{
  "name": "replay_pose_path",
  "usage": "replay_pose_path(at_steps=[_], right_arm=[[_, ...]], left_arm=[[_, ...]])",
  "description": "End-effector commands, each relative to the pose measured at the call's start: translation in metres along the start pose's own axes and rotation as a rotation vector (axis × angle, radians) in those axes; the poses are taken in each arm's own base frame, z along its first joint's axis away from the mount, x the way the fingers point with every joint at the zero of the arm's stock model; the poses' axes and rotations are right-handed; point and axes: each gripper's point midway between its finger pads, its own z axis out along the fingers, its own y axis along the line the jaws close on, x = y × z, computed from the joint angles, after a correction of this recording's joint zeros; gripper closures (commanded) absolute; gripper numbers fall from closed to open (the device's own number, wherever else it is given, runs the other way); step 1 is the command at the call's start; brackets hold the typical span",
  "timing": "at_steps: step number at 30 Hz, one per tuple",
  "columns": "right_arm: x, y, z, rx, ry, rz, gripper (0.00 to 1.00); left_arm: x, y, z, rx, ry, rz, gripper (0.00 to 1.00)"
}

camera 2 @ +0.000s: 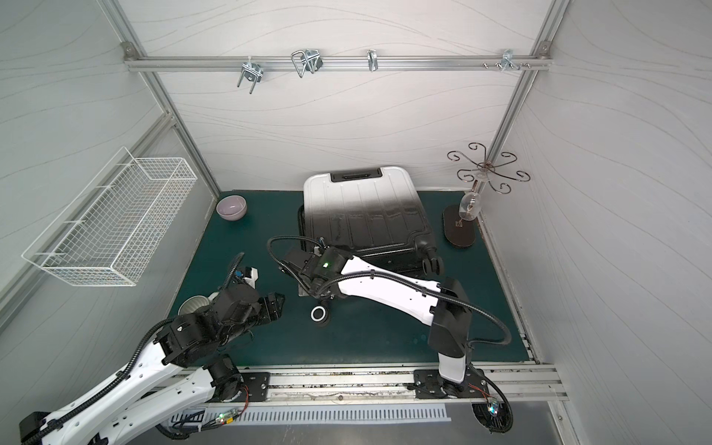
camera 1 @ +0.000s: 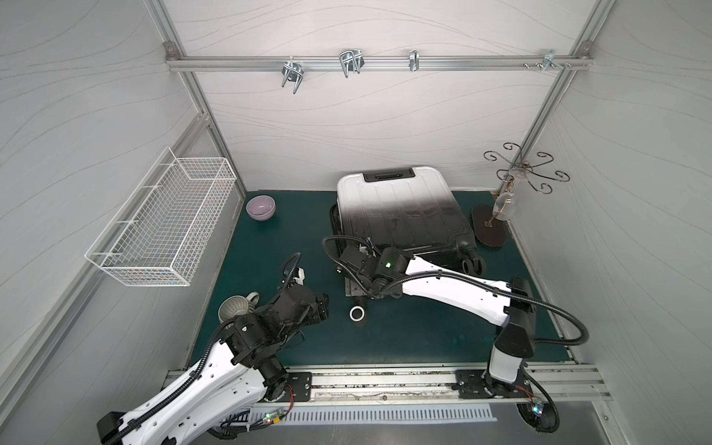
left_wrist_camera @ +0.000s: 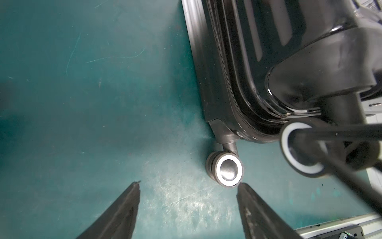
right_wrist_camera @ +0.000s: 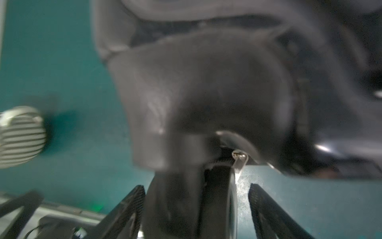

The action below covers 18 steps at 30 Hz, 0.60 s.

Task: Close the suitcase zippers
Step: Pick up the suitcase from the center of the board.

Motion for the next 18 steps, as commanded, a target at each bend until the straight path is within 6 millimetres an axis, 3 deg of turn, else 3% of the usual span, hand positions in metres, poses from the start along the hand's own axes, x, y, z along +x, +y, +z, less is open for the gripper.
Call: replay_pose_path(at_steps=[1,5,12,15,18], right_arm=[[0.002,-0.014,0.008,0.1,0.005,0.055,0.19],[-0.008,-0.005,0.01,0.044,-0.007,0.08,0.25],[-0.03,0.009,-0.01,-0.052,-0.042,0.062,0.33],[-0.03,0.012,-0.005,-0.081,-0.006,0.072,0.47],[-0.032,0.017,-0.011,-0.135,-0.003,0.063,0.65]], left_arm=[[-0.004,-0.009,0.003,0.048,-0.024,-0.036,0.27],[0.001,-0.012,0.006,0.068,-0.005,-0.039,0.27],[0.005,-0.01,0.011,0.067,-0.004,-0.033,0.3],[0.006,-0.018,0.013,0.114,-0.004,-0.023,0.31],[0.01,-0.028,0.015,0.171,0.015,-0.022,0.31]])
